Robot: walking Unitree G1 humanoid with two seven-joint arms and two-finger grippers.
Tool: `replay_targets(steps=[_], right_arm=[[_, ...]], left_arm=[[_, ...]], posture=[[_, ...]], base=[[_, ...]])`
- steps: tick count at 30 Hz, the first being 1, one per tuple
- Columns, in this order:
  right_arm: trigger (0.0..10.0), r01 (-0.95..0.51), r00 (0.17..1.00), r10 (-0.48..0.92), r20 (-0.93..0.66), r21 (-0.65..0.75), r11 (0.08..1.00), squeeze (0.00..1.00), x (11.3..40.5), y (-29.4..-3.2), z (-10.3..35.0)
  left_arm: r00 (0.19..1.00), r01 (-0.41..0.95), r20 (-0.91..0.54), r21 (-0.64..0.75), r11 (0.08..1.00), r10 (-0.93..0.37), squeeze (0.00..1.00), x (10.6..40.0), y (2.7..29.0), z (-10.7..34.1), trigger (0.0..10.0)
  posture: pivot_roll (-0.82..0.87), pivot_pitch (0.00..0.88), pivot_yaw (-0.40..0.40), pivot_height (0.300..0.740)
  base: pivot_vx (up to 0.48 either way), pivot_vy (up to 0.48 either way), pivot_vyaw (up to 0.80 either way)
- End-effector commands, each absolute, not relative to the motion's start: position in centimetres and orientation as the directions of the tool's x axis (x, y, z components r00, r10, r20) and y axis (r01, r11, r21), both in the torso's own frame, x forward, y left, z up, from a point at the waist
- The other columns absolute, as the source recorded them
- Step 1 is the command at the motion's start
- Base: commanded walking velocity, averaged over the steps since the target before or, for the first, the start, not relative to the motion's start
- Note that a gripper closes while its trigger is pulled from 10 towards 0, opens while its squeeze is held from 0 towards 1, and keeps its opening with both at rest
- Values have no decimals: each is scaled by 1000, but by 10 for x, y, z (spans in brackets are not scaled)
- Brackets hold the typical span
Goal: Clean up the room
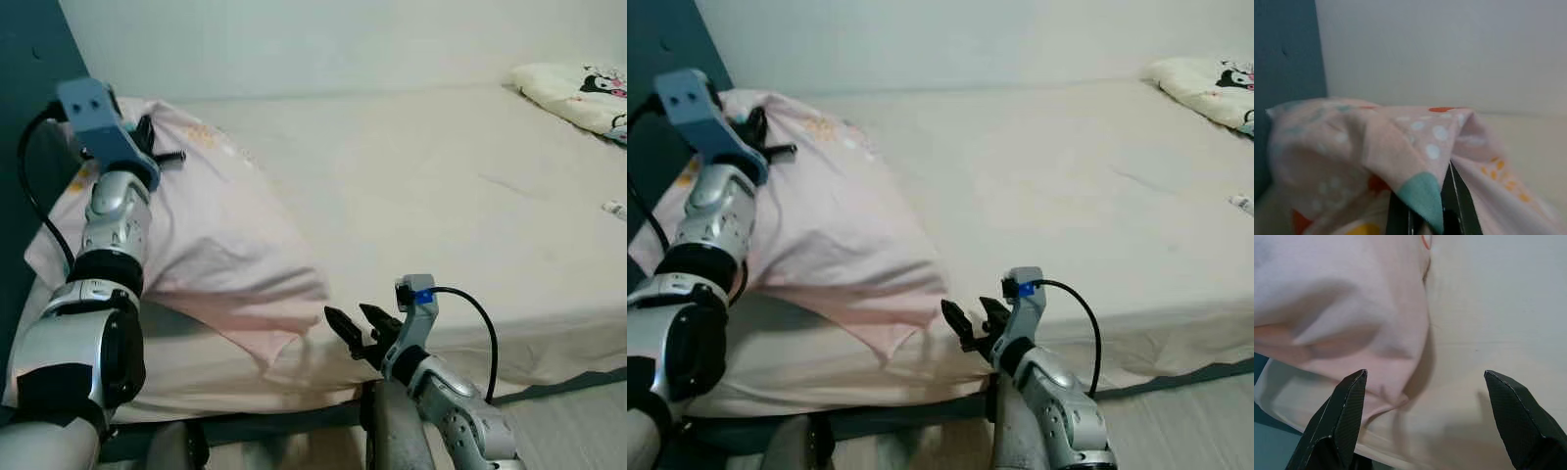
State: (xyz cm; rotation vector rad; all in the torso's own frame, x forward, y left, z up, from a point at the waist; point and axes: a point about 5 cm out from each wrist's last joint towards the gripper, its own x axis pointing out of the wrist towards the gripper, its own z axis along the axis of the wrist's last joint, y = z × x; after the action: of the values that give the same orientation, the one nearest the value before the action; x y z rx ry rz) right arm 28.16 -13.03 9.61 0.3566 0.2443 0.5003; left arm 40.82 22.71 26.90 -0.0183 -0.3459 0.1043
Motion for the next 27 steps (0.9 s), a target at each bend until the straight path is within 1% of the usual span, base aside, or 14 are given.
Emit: replay_targets(steps=[1, 3, 4, 6, 7, 9, 11, 12, 14, 15, 18, 19, 23, 27], right_arm=[[10000, -419, 853, 502, -140, 388, 821, 0, 278, -130, 96], [10000, -416, 854, 500, -141, 390, 821, 0, 275, -130, 96], [10000, -416, 854, 500, -141, 390, 821, 0, 275, -130, 96], [10000, -411, 855, 497, -144, 395, 822, 0, 272, -130, 94], [10000, -411, 855, 497, -144, 395, 822, 0, 272, -130, 94], [10000, -406, 857, 495, -147, 400, 822, 0, 270, -129, 93], [10000, -403, 858, 493, -149, 402, 822, 0, 268, -129, 93], [10000, -403, 858, 493, -149, 402, 822, 0, 268, -129, 93], [10000, -399, 859, 490, -149, 405, 823, 0, 268, -129, 93], [10000, -399, 859, 490, -149, 405, 823, 0, 268, -129, 93], [10000, -390, 862, 483, -152, 408, 825, 0, 267, -131, 92], [10000, -390, 862, 483, -152, 408, 825, 0, 267, -131, 92], [10000, -384, 866, 477, -150, 410, 827, 0, 267, -131, 93], [10000, -384, 866, 477, -148, 412, 826, 0, 266, -129, 94]], left_arm=[[934, -145, 342, 93, 985, 105, 0, 407, 232, 271, 0], [933, -228, 332, 237, 944, 142, 0, 407, 237, 272, 0], [933, -228, 332, 237, 944, 142, 0, 407, 237, 272, 0], [917, -347, 332, 390, 853, 221, 0, 405, 250, 273, 0], [917, -347, 332, 390, 853, 221, 0, 405, 250, 273, 0], [896, -428, 339, 496, 756, 286, 0, 402, 263, 274, 0], [882, -471, 332, 579, 666, 335, 0, 399, 277, 273, 0], [882, -471, 332, 579, 666, 335, 0, 399, 277, 273, 0], [873, -487, 324, 643, 592, 366, 0, 395, 288, 270, 0], [873, -487, 324, 643, 592, 366, 0, 395, 288, 270, 0], [878, -454, 293, 759, 467, 379, 0, 391, 301, 264, 0], [878, -454, 293, 759, 467, 379, 0, 391, 301, 264, 0], [866, -443, 293, 825, 351, 405, 0, 386, 312, 258, 0], [849, -446, 297, 847, 290, 437, 0, 381, 321, 256, 0]], posture=[[-111, 156, 15, 469], [-113, 160, 15, 469], [-113, 160, 15, 469], [-115, 172, 18, 469], [-115, 172, 18, 469], [-116, 180, 18, 469], [-118, 185, 20, 469], [-118, 185, 20, 469], [-117, 191, 19, 469], [-117, 191, 19, 469], [-115, 195, 17, 469], [-115, 195, 17, 469], [-111, 199, 18, 469], [-112, 202, 20, 469]], base=[[0, 0, 0], [0, 0, 0], [0, 0, 0], [0, 0, 0], [0, 0, 0], [0, 0, 0], [0, 0, 0], [0, 0, 0], [0, 0, 0], [0, 0, 0], [0, 0, 0], [0, 0, 0], [0, 0, 0], [0, 0, 0]])
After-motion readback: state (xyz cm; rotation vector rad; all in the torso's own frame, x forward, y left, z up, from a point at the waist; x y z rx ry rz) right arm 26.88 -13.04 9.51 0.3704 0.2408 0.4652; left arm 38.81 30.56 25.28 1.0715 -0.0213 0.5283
